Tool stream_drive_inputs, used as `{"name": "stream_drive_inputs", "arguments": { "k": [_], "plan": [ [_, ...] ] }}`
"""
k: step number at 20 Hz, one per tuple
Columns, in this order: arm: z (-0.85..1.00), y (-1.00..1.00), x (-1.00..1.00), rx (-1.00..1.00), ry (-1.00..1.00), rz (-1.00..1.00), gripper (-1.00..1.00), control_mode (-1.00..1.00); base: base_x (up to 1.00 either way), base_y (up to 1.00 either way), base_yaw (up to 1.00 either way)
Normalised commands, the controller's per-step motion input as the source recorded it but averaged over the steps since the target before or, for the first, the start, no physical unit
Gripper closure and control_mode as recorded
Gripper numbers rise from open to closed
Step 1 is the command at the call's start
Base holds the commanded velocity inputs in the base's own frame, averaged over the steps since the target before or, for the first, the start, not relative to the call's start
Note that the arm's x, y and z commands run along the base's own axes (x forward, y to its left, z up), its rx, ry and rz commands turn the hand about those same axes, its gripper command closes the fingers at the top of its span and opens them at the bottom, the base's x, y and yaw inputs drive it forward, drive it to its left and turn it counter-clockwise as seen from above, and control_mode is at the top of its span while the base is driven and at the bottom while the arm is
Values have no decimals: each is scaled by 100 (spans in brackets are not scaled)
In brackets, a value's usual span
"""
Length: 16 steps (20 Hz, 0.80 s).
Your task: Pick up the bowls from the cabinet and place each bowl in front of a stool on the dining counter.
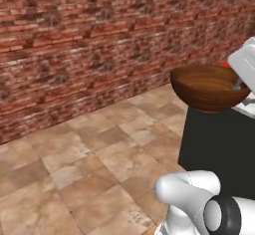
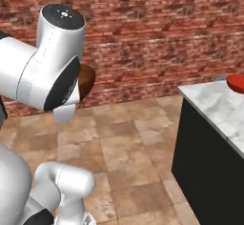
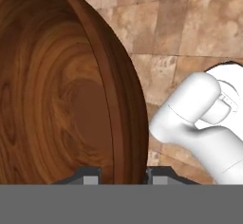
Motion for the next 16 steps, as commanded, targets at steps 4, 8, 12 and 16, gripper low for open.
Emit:
{"name": "stream_drive_inputs", "arguments": {
  "k": [4,8,12,16],
  "plan": [
    [0,0,0,0,0,0,100,100,100,62,-47],
    [0,0,0,0,0,0,100,100,94,70,-64],
    [0,0,0,0,0,0,100,100,90,78,-65],
    [0,0,0,0,0,0,100,100,73,98,-54]
  ]
}}
